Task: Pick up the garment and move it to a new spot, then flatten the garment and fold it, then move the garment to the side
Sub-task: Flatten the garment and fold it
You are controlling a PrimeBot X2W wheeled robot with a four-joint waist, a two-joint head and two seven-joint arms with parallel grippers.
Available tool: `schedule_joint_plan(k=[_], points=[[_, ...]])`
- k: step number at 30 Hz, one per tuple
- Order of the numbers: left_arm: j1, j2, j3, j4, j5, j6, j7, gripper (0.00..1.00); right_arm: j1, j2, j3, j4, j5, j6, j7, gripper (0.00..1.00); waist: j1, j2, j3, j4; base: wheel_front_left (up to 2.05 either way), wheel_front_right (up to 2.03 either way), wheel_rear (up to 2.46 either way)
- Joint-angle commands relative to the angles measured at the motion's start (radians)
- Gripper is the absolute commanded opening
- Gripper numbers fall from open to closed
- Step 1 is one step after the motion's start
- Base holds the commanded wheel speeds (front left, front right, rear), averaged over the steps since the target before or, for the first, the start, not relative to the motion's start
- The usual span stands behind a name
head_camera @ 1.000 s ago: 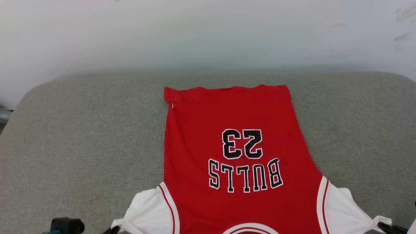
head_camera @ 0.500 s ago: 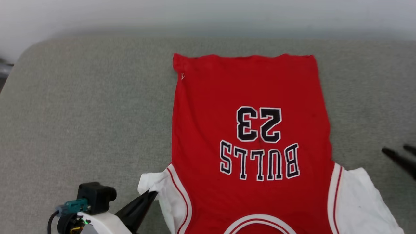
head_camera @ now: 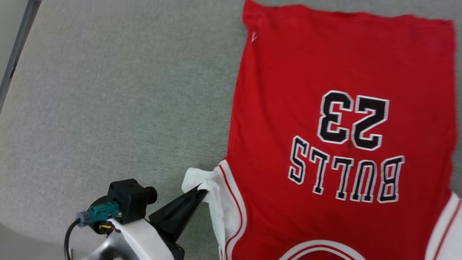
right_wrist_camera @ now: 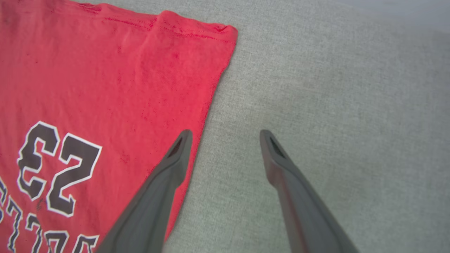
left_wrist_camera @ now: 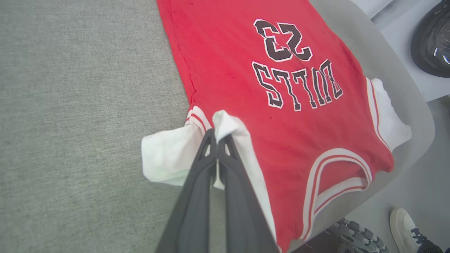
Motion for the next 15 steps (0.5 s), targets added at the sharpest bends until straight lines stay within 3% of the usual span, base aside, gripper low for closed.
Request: schedule_joint_plan(k=[1,9,15], points=[[-0.022,-0.004,-0.006,-0.009,0.016,-0.006,0.004,0.00,-0.039,0.005,-0.010,0.015,-0.031,-0.001,0.026,1.00,-0.0003,0.0000,0.079,0.078,0.00,0.00,0.00],[-0.079,-0.053,-0.043,-0.026,0.051,-0.026,-0.006,0.00,-0.207,0.016,-0.057,0.084,-0.188,-0.001,0.144,1.00,-0.0003,0.0000,0.150,0.168,0.00,0.00,0.00],[-0.093,-0.066,-0.045,-0.016,0.060,-0.029,-0.018,0.00,-0.210,0.002,-0.048,0.122,-0.250,-0.001,0.174,1.00,-0.0003,0.0000,0.170,0.199,0.00,0.00,0.00]])
